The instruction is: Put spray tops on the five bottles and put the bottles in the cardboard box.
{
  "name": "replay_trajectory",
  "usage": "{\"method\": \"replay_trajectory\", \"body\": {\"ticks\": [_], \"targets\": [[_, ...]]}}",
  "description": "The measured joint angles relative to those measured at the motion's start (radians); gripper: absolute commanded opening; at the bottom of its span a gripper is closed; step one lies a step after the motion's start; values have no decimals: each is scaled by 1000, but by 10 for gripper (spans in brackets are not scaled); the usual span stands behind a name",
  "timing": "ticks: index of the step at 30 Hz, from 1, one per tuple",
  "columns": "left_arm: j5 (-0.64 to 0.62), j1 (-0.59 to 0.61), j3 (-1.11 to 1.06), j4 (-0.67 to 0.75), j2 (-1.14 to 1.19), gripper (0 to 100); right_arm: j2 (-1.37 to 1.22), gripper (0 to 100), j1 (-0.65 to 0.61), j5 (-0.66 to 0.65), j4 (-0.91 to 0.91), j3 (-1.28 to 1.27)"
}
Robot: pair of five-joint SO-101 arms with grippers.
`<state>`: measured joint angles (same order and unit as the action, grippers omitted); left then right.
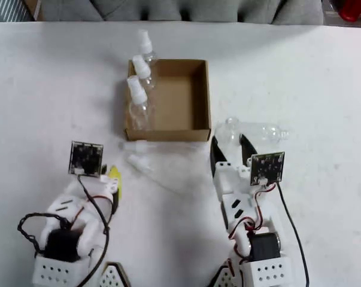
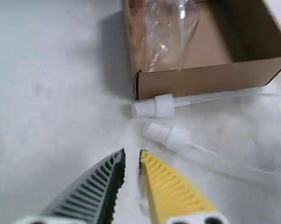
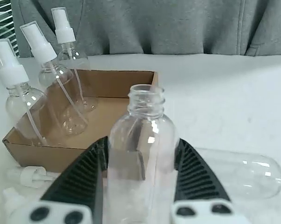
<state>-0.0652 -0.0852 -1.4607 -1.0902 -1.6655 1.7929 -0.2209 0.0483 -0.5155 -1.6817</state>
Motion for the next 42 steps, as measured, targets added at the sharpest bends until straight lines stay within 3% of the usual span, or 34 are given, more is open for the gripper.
{"method": "replay_trajectory", "body": {"ticks": [7, 10, 15, 18, 28, 42], "targets": [[-35, -28, 239, -2, 368, 69, 0, 15, 0, 0, -29, 0], [-117, -31, 334, -2, 554, 103, 0, 15, 0, 0, -29, 0], [-328, -41, 443, 12, 802, 260, 0, 15, 0, 0, -29, 0], [-397, -83, 482, 12, 908, 274, 0, 15, 0, 0, -29, 0], [-453, -118, 614, 21, 1246, 275, 0, 15, 0, 0, -29, 0], [-552, -118, 635, 264, 1591, 274, 0, 15, 0, 0, -44, 0]]}}
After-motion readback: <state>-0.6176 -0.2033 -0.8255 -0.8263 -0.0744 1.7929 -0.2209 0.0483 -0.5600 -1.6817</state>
